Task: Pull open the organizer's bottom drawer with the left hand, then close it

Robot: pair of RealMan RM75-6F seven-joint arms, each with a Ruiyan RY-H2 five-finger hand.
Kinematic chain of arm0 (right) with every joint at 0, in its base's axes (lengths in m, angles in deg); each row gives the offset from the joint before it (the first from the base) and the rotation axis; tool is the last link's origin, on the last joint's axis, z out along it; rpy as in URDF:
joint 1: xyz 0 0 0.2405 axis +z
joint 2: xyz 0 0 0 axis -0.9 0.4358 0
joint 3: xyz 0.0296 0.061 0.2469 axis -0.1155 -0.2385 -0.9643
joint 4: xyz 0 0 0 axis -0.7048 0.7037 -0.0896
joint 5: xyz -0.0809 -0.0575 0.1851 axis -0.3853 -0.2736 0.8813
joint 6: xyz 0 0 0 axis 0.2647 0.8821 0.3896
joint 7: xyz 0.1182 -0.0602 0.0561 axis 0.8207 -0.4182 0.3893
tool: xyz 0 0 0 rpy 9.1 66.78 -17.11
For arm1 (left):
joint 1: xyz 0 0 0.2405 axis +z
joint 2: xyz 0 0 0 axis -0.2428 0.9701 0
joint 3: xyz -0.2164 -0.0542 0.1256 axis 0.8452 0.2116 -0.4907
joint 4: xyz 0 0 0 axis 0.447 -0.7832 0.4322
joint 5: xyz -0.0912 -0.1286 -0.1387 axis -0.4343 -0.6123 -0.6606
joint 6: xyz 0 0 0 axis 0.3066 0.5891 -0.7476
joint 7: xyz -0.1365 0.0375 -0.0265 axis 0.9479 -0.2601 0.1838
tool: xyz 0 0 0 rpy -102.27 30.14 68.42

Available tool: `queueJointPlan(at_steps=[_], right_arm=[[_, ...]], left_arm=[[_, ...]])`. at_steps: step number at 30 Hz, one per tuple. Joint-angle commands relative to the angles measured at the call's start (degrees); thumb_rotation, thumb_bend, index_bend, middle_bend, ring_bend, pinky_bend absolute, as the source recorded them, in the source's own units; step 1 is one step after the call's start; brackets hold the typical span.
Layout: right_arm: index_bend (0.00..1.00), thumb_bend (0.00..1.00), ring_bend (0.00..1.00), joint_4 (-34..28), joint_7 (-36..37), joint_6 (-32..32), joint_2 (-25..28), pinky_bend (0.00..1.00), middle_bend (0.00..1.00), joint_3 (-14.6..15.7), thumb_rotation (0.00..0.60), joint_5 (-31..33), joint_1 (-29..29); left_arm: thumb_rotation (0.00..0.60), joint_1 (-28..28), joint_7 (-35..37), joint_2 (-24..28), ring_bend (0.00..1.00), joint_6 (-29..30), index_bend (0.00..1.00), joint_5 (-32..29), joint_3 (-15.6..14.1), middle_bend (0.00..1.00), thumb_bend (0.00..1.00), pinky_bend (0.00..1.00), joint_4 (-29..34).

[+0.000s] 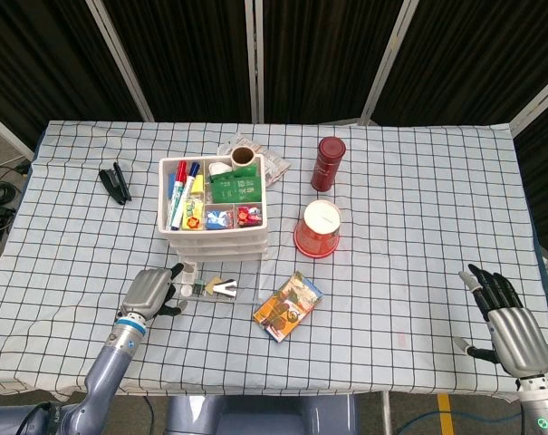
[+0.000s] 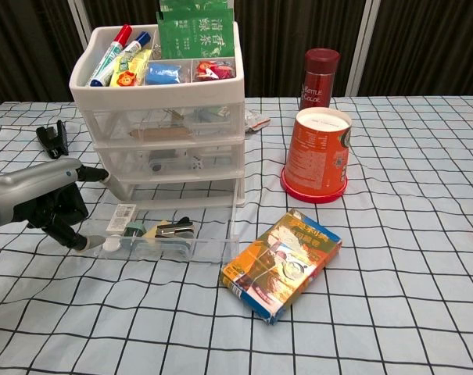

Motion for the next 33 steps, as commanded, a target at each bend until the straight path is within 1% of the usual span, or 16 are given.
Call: queueJointPlan(at_steps=[1,3,7,11,15,17,23,29,33], right_arm=[[0.05,0.05,0.00,0.0,-0.1,-0.1,0.0,0.00,0.00,0.0,0.600,0.0,0.0],[0.05,0.05,0.00,0.0,-0.1,-0.1,-0.1,0.00,0.00,0.0,0.600,0.0,0.0],[0.05,0.05,0.00,-0.1,-0.2,0.0,-0.1,0.00,0.00,0.0,0.600,-0.1,0.0],[0.05,0.05,0.00,-0.1,0.2,0.1,0.1,0.00,0.00,0.0,0.600,0.0,0.0],[0.05,0.05,0.00,-0.1,0.6,0.0,0.3,0.00,0.00,0.0,0.600,0.0,0.0],[0.05,0.05,0.00,-0.1,1.0,0.0,0.4,0.00,0.00,0.1,0.600,-0.2,0.0],[0.05,0.05,0.00,-0.1,2.0,0.2,0.8,0.00,0.00,0.3,0.600,-0.7,0.0],[0.05,0.05,0.00,-0.1,2.9,0.2,1.2,0.00,0.00,0.3,0.600,-0.7,0.1],[0.05,0.05,0.00,0.0,3.1,0.1,1.2,0.00,0.00,0.3,0.600,-0.7,0.1]], left_arm=[[0.600,-0.6,-2.4,0.9,0.96,1.9,0.31,1.2,0.9,0.96,0.32,0.83,2.9],[0.600,-1.2,-4.3,1.2,0.96,2.8,0.33,1.2,1.7,0.96,0.34,0.84,4.5],[0.600,-3.1,-9.5,1.0,0.96,4.4,0.39,-1.2,3.7,0.96,0.37,0.84,6.9],[0.600,-5.5,-14.6,-0.7,0.96,5.8,0.44,-6.1,5.9,0.96,0.46,0.85,8.3],[0.600,-7.2,-18.5,-2.7,0.96,7.2,0.44,-9.4,6.8,0.97,0.53,0.86,7.6],[0.600,-8.9,-21.6,-5.1,0.96,8.6,0.43,-13.1,8.0,0.97,0.53,0.87,6.4],[0.600,-12.2,-26.2,-10.4,0.98,10.4,0.46,-21.2,10.4,1.00,0.53,0.90,2.0],[0.600,-14.7,-28.4,-13.0,0.99,10.8,0.45,-26.9,12.7,1.00,0.53,0.91,-0.7],[0.600,-15.9,-29.1,-14.0,0.99,11.3,0.45,-28.4,13.4,1.00,0.51,0.91,-1.9]])
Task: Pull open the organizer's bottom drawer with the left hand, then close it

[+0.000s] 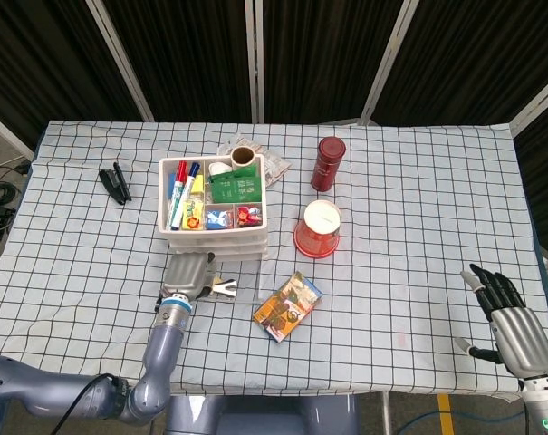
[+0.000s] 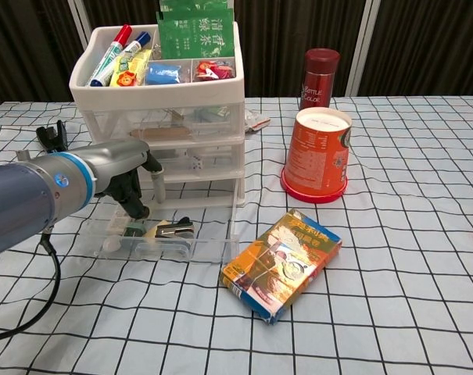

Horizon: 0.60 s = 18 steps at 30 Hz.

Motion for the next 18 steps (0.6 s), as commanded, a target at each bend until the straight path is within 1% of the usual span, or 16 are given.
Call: queueJointPlan(at_steps=[1,5,8,12,18], right_arm=[[0.05,0.05,0.00,0.0,0.0,0.0,0.0,0.00,0.00,0.0,0.600,0.0,0.0],[0.05,0.05,0.00,0.0,0.0,0.0,0.0,0.00,0.00,0.0,0.600,0.0,0.0],[0.05,0.05,0.00,0.0,0.1,0.0,0.1,0.00,0.00,0.1,0.600,-0.1,0.0],[0.05,0.05,0.00,0.0,0.3,0.0,0.1,0.00,0.00,0.0,0.600,-0.1,0.0],[0.05,0.05,0.00,0.0,0.7,0.1,0.3,0.00,0.00,0.0,0.600,-0.1,0.0]], left_arm=[[0.600,-0.7,-0.1,-0.8,0.99,0.4,0.45,-0.6,0.6,1.00,0.50,0.91,-0.8],[0.600,-1.4,-0.1,-1.6,0.99,0.5,0.45,-1.0,0.7,1.00,0.43,0.91,-1.5],[0.600,-1.8,0.0,-2.1,0.99,0.6,0.46,-1.3,0.8,1.00,0.42,0.91,-2.0],[0.600,-2.3,0.0,-2.8,0.99,1.0,0.48,-1.6,0.8,1.00,0.37,0.91,-2.8],[0.600,-3.1,0.0,-4.4,0.99,1.4,0.50,-1.9,1.0,1.00,0.37,0.91,-4.2]])
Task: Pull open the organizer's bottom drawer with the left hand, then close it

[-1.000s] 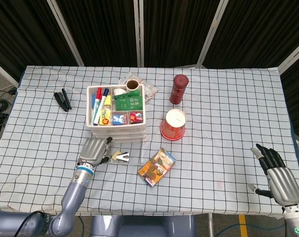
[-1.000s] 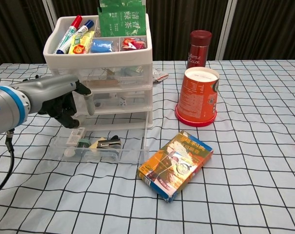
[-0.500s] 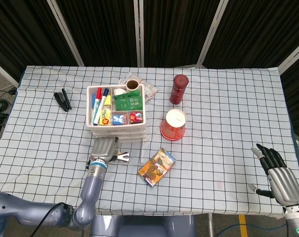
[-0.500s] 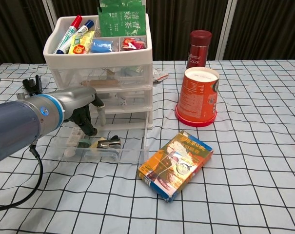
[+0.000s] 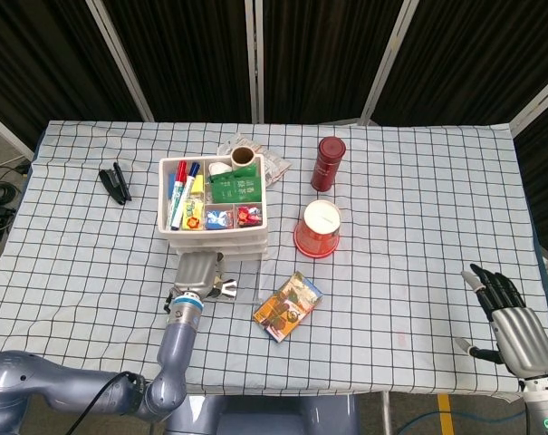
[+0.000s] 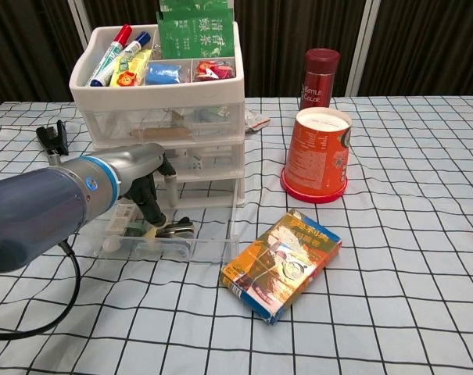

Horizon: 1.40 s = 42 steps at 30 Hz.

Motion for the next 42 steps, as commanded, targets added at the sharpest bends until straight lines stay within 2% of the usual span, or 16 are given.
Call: queueJointPlan(at_steps=[1,15,42], right_arm=[[0.05,0.05,0.00,0.0,0.2,0.1,0.1,0.00,0.00,0.0,0.600,0.0,0.0],[0.05,0.04,0.00,0.1,1.6,0.5,0.7,0.00,0.00,0.0,0.600,-0.4,-0.1],[0.05,0.04,0.00,0.0,2.4,0.3,1.2,0.00,0.00,0.0,0.600,0.0,0.0]], left_arm=[[0.600,-0.4,-0.2,-0.7,0.99,0.3,0.50,-0.2,0.2,1.00,0.37,0.91,-0.6],[0.600,-2.1,-2.0,-5.0,0.99,2.8,0.52,-0.6,0.9,1.00,0.37,0.91,-3.7],[0.600,-2.9,-2.8,-8.8,0.99,1.6,0.52,-0.6,1.8,1.00,0.38,0.91,-9.1]])
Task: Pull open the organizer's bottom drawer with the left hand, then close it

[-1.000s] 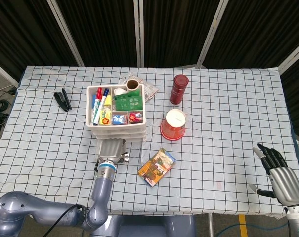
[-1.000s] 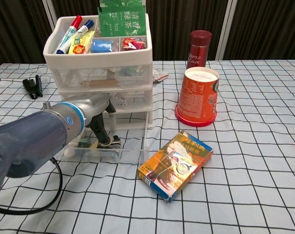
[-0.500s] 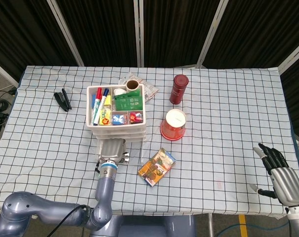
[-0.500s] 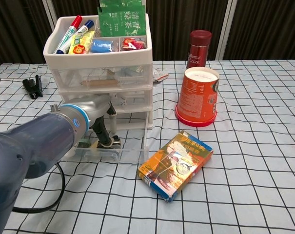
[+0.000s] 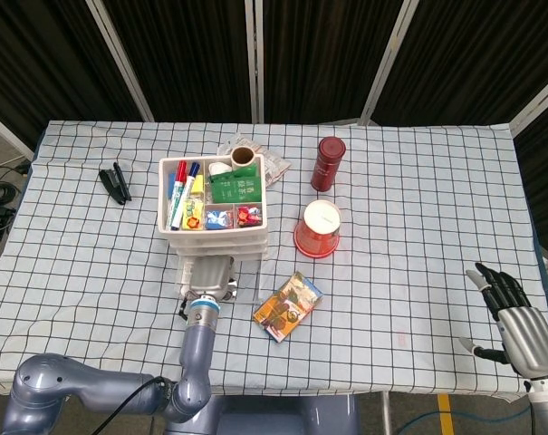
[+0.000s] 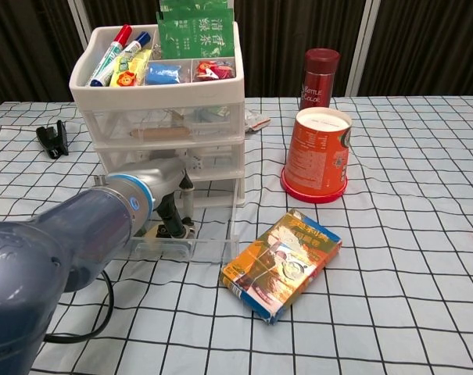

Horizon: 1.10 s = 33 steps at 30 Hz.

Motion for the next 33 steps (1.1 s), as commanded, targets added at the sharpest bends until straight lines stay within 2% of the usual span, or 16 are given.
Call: queueJointPlan(at_steps=[1,7,17,23,33], right_arm=[[0.05,0.04,0.00,0.0,0.1,0.0,0.0,0.00,0.00,0.0,0.600,0.0,0.0],[0.05,0.04,0.00,-0.1,-0.2,-0.2,0.1,0.00,0.00,0.1,0.600,0.0,0.0],[0.05,0.04,0.00,-0.1,-0.2,-0.2,0.1,0.00,0.00,0.1,0.600,0.0,0.0],[0.05,0.04,0.00,-0.1,-0.4,-0.1,0.1,0.00,0.00,0.1,0.600,-0.1,-0.1],[0.05,0.04,0.00,0.0,-0.3,-0.1,0.1,0.00,0.00,0.0,0.600,0.0,-0.1]], left_arm=[[0.600,0.0,0.0,-0.2,0.99,-0.1,0.52,0.2,0.1,1.00,0.38,0.91,-0.4],[0.600,0.2,1.3,-0.9,0.99,-0.5,0.53,2.4,-0.4,1.00,0.42,0.91,-1.4],[0.600,0.7,1.0,-1.4,0.99,-1.3,0.53,2.4,-0.1,1.00,0.46,0.91,-2.1],[0.600,1.2,1.6,-1.2,0.99,-1.7,0.56,3.0,-0.1,1.00,0.57,0.91,-1.6],[0.600,2.2,2.3,-0.2,0.99,-1.5,0.58,4.3,-0.3,1.00,0.58,0.91,0.2]])
